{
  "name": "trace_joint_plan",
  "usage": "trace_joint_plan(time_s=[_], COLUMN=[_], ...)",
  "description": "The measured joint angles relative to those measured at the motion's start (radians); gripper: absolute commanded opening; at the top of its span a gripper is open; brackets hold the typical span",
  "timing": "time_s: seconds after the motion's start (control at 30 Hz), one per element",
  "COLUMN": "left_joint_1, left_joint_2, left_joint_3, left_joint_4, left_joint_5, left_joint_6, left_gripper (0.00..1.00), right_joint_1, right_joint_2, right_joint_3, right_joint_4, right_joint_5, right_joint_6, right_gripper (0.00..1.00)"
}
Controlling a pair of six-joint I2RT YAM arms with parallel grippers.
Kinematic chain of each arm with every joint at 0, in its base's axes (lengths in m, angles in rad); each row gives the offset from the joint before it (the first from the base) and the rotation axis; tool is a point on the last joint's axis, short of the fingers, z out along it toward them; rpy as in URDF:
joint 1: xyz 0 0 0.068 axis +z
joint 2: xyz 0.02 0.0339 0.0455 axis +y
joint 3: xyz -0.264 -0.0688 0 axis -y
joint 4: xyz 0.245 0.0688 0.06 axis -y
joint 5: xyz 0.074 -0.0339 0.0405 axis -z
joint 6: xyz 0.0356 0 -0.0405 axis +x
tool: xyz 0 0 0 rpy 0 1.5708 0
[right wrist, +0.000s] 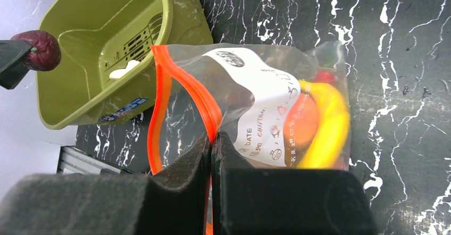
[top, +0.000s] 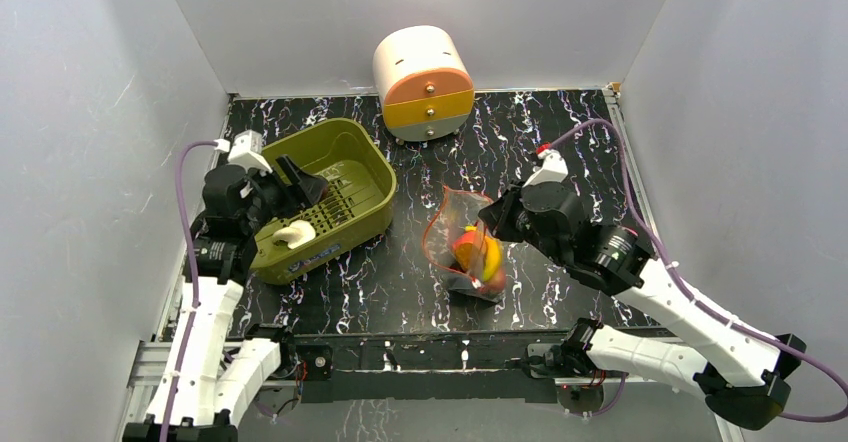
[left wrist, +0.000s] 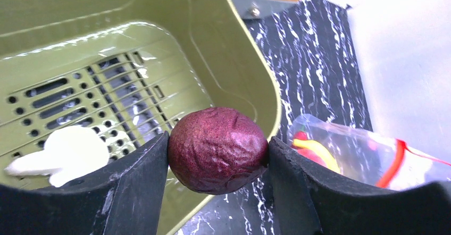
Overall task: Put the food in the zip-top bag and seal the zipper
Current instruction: Pick up the fake vegetable from the bin, then place the fake vegetable in the zipper food storage bag.
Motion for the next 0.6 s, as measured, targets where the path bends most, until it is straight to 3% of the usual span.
trace_joint_plan(time_s=[0.6], left_joint_1=[-0.157], left_joint_2=[0.138], left_joint_3=[0.021], left_joint_4=[0.166], left_joint_5=[0.237], left_joint_6=[-0.078], left_gripper=[0.26], right_joint_1=[0.0], right_joint_2=[0.091], right_joint_3=[0.0], right_joint_4=[0.096], right_joint_5=[-0.048], right_joint_6=[0.048], right_gripper=[0.0])
